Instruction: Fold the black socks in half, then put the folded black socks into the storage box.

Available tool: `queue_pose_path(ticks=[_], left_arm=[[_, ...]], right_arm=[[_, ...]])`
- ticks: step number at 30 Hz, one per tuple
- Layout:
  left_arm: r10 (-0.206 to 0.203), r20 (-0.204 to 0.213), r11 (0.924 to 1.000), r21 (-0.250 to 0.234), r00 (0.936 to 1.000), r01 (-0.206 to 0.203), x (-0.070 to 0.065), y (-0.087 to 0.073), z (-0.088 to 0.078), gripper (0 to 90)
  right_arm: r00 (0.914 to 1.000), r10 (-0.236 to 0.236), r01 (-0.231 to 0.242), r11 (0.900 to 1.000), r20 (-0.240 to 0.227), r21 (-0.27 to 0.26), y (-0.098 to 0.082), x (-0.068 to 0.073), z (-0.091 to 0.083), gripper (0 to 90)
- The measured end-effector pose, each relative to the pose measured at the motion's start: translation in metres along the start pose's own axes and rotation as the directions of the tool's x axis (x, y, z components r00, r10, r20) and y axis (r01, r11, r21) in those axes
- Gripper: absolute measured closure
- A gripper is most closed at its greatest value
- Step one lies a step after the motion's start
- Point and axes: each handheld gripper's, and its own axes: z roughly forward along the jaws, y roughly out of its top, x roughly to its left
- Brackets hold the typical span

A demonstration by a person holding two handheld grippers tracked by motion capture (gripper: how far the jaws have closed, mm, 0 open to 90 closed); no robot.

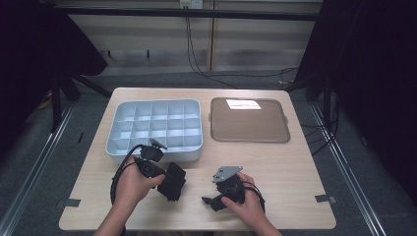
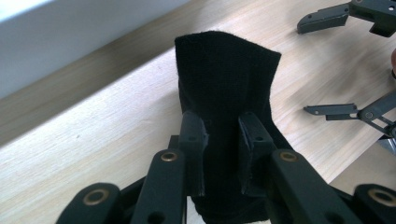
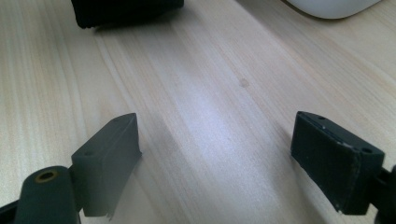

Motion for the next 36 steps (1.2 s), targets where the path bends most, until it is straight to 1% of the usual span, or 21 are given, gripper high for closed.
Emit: queue_pose_path(ticks=[1,3,4,7,8,16,21,25,27,32,34,36], left_arm=[[0.003,-0.002,1.0,0.001,1.0,-0.003,0.001,0.0,-0.001,74.5],[-0.009,-0.004,1.0,-0.004,0.9999,0.009,0.001,0.0,-0.002,74.5],[-0.004,-0.003,1.0,0.0,1.0,0.004,0.002,0.0,-0.004,74.5],[-0.012,-0.004,0.9999,-0.005,0.9999,0.012,0.003,0.0,-0.006,74.5],[-0.008,-0.002,1.0,-0.005,1.0,0.008,0.003,0.001,-0.007,74.4],[-0.016,-0.002,0.9998,-0.012,0.9999,0.016,0.007,0.001,-0.017,74.5],[-0.025,-0.006,0.9995,-0.018,0.9997,0.025,0.011,0.0,-0.023,74.4],[-0.029,-0.011,0.9996,-0.009,0.9995,0.029,0.012,0.0,-0.028,74.4],[-0.033,-0.006,0.9993,-0.017,0.9994,0.032,0.013,0.0,-0.031,74.4],[-0.039,-0.023,0.999,-0.022,0.999,0.038,0.015,0.001,-0.041,74.4],[-0.047,-0.023,0.9984,-0.031,0.9986,0.047,0.016,0.001,-0.045,74.4],[-0.045,-0.027,0.9986,-0.03,0.9986,0.044,0.017,0.001,-0.048,74.3]], right_arm=[[1.0,-0.005,0.005,1.0,0.005,-0.005,0.0,0.0,0.0,15.0],[1.0,-0.006,0.006,1.0,0.0,-0.011,-0.001,-0.001,0.0,14.7],[1.0,-0.004,0.004,1.0,-0.001,-0.012,-0.001,-0.001,0.0,14.7],[1.0,-0.004,0.004,1.0,-0.003,-0.018,-0.002,-0.001,0.001,14.5],[1.0,-0.008,0.008,1.0,-0.002,-0.021,-0.002,-0.001,0.001,14.4],[1.0,-0.001,0.001,0.999,-0.003,-0.039,-0.005,-0.001,0.001,14.3],[1.0,-0.003,0.003,0.999,-0.001,-0.039,-0.005,-0.001,0.001,14.3],[1.0,-0.003,0.003,0.999,-0.001,-0.039,-0.005,-0.001,0.001,14.3],[1.0,-0.004,0.004,0.999,-0.001,-0.039,-0.005,-0.001,0.001,14.3],[1.0,0.001,-0.001,0.999,0.002,-0.042,-0.006,0.0,0.0,14.3],[1.0,0.0,0.0,0.999,0.0,-0.045,-0.006,0.0,0.0,14.3],[1.0,0.001,-0.001,0.999,0.0,-0.044,-0.006,0.0,0.0,14.3]])
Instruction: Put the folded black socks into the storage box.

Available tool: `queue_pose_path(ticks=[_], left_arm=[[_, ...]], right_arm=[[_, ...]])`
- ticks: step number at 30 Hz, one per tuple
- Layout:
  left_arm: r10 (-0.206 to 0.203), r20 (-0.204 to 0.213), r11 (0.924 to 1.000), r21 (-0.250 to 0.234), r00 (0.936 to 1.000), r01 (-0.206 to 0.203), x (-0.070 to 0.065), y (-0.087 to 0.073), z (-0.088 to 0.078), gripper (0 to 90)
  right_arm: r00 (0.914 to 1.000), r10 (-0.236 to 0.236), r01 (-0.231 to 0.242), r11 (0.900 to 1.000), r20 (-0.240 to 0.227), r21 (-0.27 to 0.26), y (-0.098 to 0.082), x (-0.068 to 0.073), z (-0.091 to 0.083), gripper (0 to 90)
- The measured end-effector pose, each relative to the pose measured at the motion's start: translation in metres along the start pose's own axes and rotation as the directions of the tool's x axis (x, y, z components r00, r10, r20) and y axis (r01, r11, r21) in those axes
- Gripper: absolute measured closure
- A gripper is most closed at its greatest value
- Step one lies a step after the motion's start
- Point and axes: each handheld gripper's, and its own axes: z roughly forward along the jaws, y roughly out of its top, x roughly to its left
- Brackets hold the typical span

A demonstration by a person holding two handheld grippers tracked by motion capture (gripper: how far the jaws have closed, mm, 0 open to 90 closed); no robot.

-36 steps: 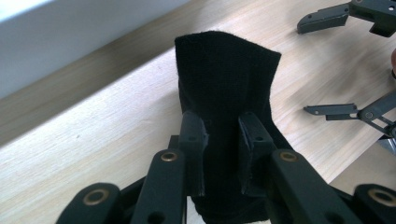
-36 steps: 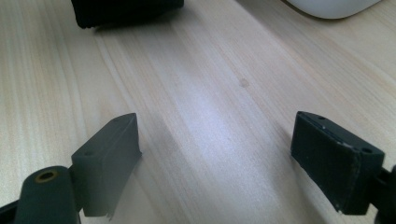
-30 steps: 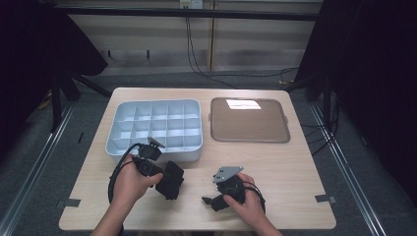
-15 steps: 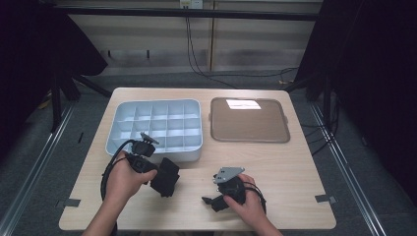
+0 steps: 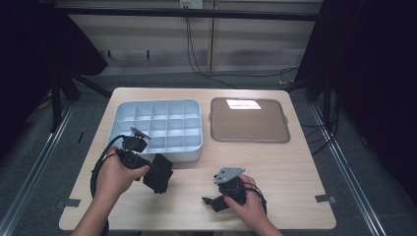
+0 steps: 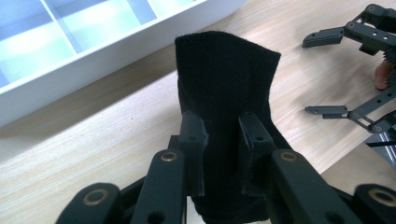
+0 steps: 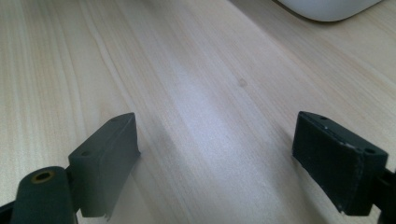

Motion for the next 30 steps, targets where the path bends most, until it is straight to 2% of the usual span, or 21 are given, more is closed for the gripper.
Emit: queue_pose_path(ticks=[24,30], left_arm=[[-0.047,-0.022,0.9986,-0.024,0.9986,0.047,0.025,0.009,-0.031,74.3],[-0.057,-0.033,0.9978,-0.034,0.9978,0.056,0.026,0.013,-0.04,74.3]], right_arm=[[1.0,-0.004,0.004,1.0,0.005,0.0,0.0,0.0,0.0,14.3],[1.0,-0.004,0.004,1.0,0.004,0.0,0.0,0.0,0.0,14.3]])
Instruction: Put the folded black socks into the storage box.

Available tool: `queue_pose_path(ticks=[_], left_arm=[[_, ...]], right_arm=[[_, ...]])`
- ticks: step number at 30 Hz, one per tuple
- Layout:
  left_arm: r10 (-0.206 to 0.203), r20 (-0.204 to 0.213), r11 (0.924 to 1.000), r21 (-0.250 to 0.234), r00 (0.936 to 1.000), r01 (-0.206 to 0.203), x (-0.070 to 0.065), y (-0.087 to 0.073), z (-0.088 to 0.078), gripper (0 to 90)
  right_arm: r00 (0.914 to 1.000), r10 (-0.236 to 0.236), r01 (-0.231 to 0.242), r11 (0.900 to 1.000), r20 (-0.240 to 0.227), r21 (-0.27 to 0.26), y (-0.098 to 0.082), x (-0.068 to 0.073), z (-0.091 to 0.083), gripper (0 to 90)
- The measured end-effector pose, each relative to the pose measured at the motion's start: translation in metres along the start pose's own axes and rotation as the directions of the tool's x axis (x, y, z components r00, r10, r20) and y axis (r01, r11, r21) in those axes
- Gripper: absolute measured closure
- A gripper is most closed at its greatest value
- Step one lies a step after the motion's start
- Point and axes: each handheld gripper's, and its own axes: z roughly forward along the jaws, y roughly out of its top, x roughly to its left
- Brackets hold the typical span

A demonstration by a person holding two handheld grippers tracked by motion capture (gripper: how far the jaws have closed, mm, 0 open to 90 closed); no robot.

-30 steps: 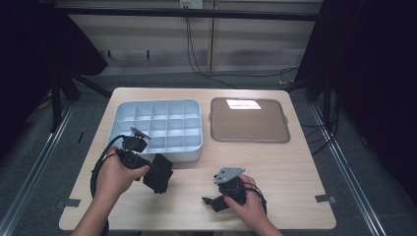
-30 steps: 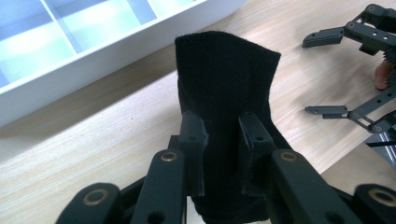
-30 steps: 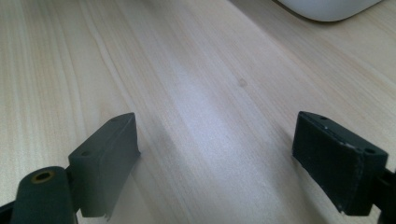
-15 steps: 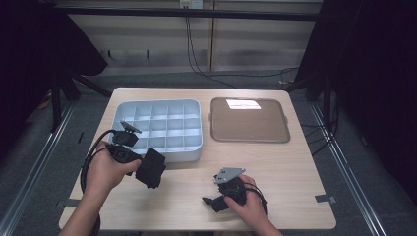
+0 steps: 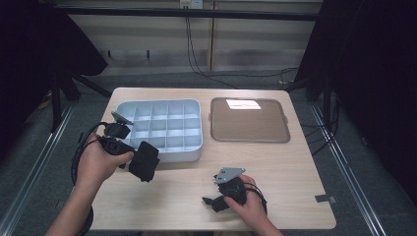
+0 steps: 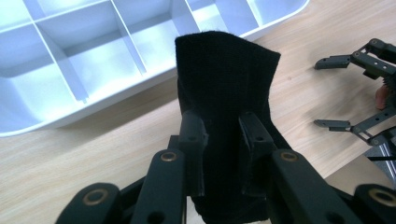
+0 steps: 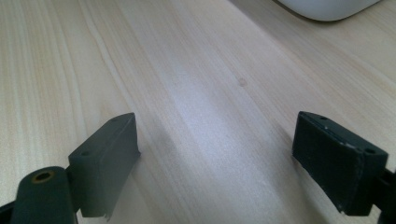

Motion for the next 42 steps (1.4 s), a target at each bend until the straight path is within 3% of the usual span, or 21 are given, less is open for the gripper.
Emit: queue_pose_path(ticks=[21,38,42], left_arm=[[-0.021,-0.01,0.9995,-0.023,0.9997,0.021,0.011,0.016,-0.02,74.3],[-0.107,-0.023,0.9931,-0.05,0.994,0.106,0.039,0.026,-0.018,74.3],[-0.107,-0.028,0.9932,-0.049,0.9938,0.106,0.045,0.029,-0.019,74.3]], right_arm=[[1.0,0.002,-0.002,1.0,0.0,0.001,0.0,0.0,0.0,14.3],[1.0,0.002,-0.002,1.0,-0.001,0.0,0.0,0.0,0.0,14.3],[1.0,0.002,-0.002,1.0,-0.001,0.0,0.0,0.0,0.0,14.3]])
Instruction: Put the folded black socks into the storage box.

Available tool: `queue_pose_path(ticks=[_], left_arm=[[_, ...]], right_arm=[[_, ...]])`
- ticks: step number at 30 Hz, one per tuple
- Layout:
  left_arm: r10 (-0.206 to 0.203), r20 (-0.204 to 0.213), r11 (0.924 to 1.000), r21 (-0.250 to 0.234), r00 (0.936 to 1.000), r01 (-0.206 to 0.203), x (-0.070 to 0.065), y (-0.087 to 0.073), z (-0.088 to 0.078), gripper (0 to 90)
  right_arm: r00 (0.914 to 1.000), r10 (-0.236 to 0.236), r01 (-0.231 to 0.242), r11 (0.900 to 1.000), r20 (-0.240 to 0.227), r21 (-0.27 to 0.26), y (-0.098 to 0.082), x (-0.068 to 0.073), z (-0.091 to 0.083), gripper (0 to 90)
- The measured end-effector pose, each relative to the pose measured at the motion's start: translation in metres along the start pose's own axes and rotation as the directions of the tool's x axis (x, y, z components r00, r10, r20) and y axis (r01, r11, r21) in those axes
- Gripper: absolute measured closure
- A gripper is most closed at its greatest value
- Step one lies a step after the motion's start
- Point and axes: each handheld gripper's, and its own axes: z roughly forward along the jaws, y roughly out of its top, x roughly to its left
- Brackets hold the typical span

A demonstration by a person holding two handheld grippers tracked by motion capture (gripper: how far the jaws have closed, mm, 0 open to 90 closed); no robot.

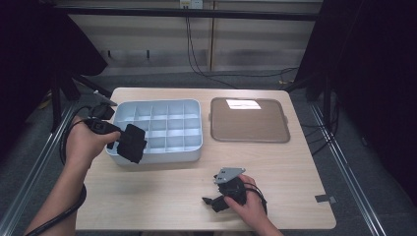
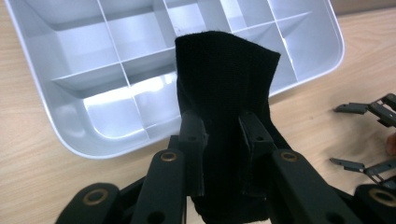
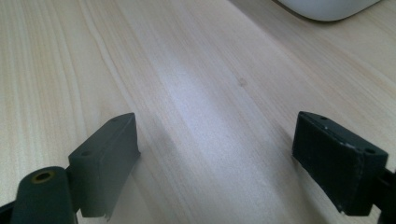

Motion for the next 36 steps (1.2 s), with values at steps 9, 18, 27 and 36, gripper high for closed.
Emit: queue_pose_path(ticks=[9,18,27,36], left_arm=[[-0.035,-0.02,0.9993,-0.013,0.9992,0.035,0.012,0.005,0.004,74.2],[-0.07,-0.042,0.9973,-0.024,0.9967,0.069,0.028,0.01,0.007,74.2],[-0.087,-0.056,0.9959,-0.029,0.9946,0.086,0.037,0.014,0.014,74.1],[-0.114,-0.094,0.9932,-0.031,0.989,0.112,0.048,0.013,0.02,74.1]], right_arm=[[1.0,0.0,0.0,1.0,0.0,0.0,0.0,0.0,0.0,14.3],[1.0,0.0,0.0,1.0,0.0,0.0,0.0,0.0,0.0,14.3],[1.0,0.0,0.0,1.0,-0.001,0.0,0.0,0.0,0.0,14.3],[1.0,-0.001,0.001,1.0,-0.001,0.0,0.0,0.0,0.0,14.3]])
